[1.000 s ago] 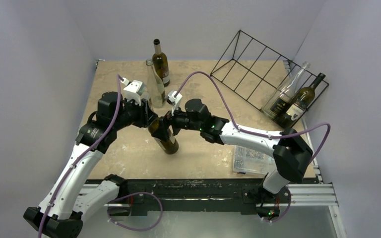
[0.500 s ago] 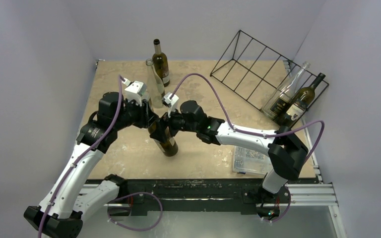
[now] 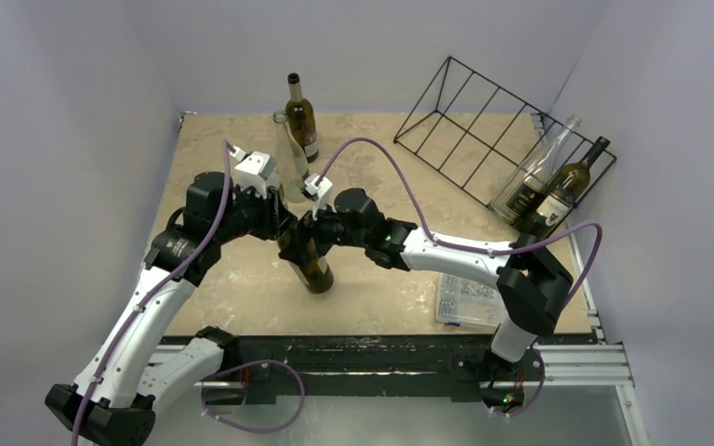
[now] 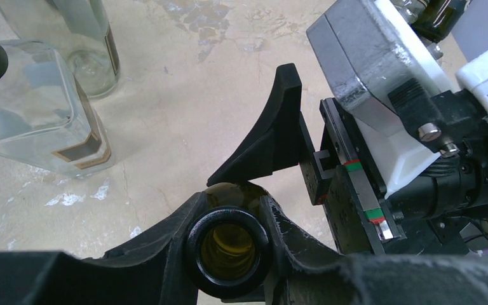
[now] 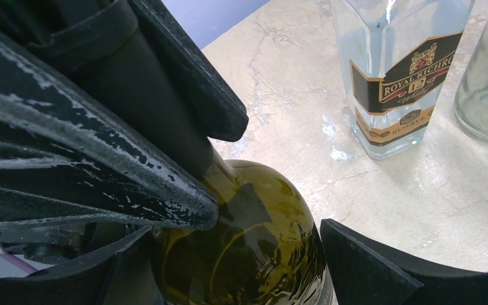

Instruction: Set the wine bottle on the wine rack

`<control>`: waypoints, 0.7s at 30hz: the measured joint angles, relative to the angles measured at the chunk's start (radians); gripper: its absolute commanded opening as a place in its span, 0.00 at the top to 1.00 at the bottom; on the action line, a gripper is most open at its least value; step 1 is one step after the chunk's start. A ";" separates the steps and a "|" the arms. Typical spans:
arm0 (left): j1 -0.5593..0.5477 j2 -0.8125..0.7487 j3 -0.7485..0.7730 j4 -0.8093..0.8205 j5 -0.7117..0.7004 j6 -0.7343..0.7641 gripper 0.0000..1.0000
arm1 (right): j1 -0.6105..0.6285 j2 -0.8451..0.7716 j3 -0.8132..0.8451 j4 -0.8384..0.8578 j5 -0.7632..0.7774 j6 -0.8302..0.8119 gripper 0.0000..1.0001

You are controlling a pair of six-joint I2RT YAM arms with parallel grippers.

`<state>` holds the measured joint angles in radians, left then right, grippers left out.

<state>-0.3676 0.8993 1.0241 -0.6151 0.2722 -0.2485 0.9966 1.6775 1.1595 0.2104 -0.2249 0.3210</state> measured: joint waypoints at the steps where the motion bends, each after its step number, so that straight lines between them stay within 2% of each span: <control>1: 0.000 0.000 0.000 0.000 0.000 0.000 1.00 | 0.000 0.000 0.000 0.000 0.000 0.000 0.18; 3: 0.000 0.002 0.000 -0.001 0.000 0.000 1.00 | 0.000 0.000 0.000 0.000 0.000 -0.004 0.27; 5: 0.000 0.004 0.000 -0.002 0.000 -0.001 1.00 | 0.002 0.000 0.000 0.000 0.002 -0.005 0.43; 7: 0.000 0.005 0.000 -0.002 0.000 -0.001 0.97 | 0.002 0.000 0.000 0.000 0.003 -0.004 0.62; 9: 0.000 0.006 0.000 0.000 0.000 -0.001 0.92 | 0.002 0.000 -0.001 0.002 0.003 -0.004 0.86; 11: 0.000 0.008 0.000 0.000 0.000 -0.002 0.86 | 0.002 0.000 -0.002 0.002 0.004 -0.004 1.00; 17: 0.000 0.012 0.000 -0.001 0.000 -0.002 0.62 | 0.002 0.000 -0.007 0.009 0.003 0.001 1.00; 21: 0.000 0.011 0.001 0.024 0.004 -0.013 0.35 | 0.002 -0.003 -0.026 0.015 0.003 0.011 1.00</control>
<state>-0.3679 0.9104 1.0252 -0.5915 0.2760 -0.2611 0.9985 1.6749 1.1336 0.2253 -0.2218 0.3325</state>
